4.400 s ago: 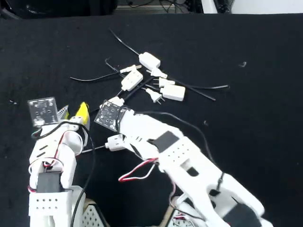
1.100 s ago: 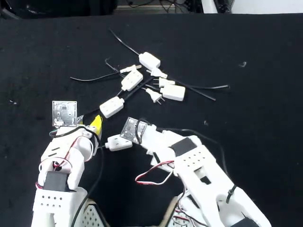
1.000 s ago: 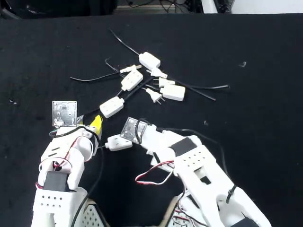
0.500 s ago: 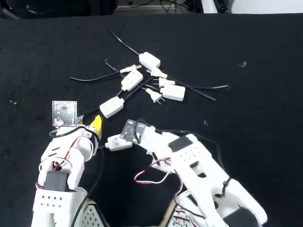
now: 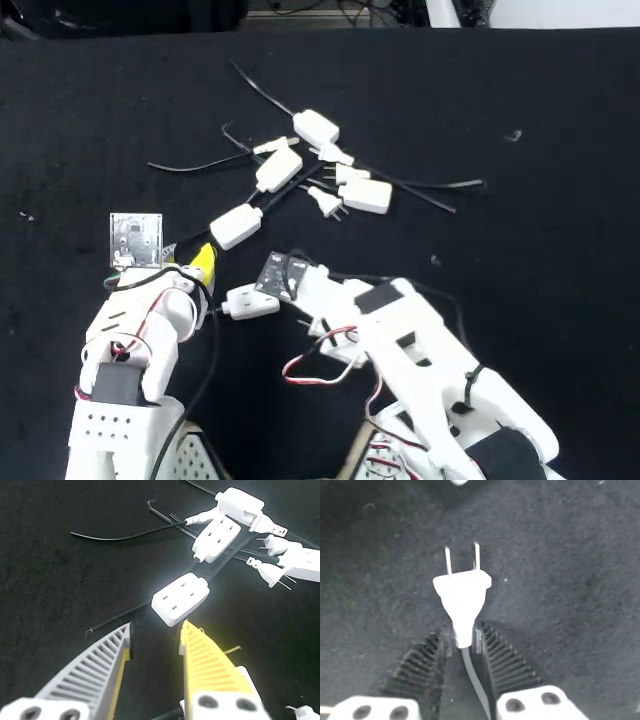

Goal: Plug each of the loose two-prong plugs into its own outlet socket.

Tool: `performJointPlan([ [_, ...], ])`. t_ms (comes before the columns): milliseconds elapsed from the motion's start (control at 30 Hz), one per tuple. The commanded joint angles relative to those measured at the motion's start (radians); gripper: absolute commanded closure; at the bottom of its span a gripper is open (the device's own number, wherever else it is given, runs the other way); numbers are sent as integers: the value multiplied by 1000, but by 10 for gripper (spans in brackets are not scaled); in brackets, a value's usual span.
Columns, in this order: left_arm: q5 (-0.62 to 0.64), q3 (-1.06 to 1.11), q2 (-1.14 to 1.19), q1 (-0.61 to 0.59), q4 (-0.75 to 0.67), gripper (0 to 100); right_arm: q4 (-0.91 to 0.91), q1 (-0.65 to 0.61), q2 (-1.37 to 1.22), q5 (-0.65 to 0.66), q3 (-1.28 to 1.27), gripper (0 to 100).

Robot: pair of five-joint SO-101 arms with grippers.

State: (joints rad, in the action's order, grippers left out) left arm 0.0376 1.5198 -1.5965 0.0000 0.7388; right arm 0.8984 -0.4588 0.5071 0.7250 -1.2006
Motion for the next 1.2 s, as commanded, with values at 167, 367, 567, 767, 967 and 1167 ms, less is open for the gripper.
performJointPlan([
  [167,-3,-7,-11,-12,5,830,137,12,-1,14,116,855],
  [367,-3,-7,-11,-25,5,830,77,14,-8,41,107,871],
  [567,-3,-8,-11,-48,5,830,72,51,-8,41,128,871],
  [767,-3,-8,-11,-48,0,830,64,46,-10,41,84,871],
  [967,-3,-8,-11,-48,0,830,64,44,-10,41,79,871],
  [1167,-3,-8,-11,-48,0,830,57,11,-10,40,59,871],
])
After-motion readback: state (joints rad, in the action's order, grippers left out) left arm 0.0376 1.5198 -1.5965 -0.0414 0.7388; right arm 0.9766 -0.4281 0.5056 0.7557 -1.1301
